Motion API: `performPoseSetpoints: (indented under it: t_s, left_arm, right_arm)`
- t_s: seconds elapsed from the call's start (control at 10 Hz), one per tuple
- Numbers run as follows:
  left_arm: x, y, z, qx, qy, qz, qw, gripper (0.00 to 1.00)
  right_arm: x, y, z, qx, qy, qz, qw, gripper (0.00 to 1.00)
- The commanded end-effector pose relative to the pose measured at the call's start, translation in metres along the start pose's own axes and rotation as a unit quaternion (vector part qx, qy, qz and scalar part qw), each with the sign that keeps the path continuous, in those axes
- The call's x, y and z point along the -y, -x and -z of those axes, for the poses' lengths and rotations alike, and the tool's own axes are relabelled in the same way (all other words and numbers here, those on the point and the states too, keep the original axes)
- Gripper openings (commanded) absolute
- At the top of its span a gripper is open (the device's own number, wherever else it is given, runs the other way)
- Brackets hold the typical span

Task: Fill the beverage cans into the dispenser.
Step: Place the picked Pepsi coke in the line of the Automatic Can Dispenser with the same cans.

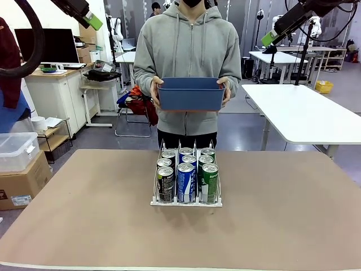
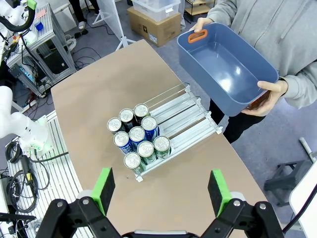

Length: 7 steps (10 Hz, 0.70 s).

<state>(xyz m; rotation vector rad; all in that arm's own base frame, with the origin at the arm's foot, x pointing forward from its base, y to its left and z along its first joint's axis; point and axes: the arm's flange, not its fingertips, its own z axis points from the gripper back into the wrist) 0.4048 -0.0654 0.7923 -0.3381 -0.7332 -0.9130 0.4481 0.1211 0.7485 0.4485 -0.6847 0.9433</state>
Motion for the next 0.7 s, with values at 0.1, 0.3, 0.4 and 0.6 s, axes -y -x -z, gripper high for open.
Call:
performPoseSetpoints:
  t_s: [0.1,0.3,0.4,0.6]
  left_arm:
    - [-0.0009,0.0014,-0.0012,0.0,-0.001,0.0,1.0,1.0]
    - [-0.0009,0.0014,-0.0012,0.0,-0.001,0.0,1.0,1.0]
    - [-0.0009,0.0014,-0.0012,0.0,-0.001,0.0,1.0,1.0]
    - [-0.0009,0.0014,-0.0012,0.0,-0.001,0.0,1.0,1.0]
  right_arm:
    - [0.0002,0.0005,0.0004,-0.001,-0.003,0.0,1.0,1.0]
    - [0.0002,0.0005,0.0004,-0.001,-0.003,0.0,1.0,1.0]
    - [0.0002,0.0005,0.0004,-0.001,-0.003,0.0,1.0,1.0]
    - [0.0002,0.0005,0.0004,-0.001,-0.003,0.0,1.0,1.0]
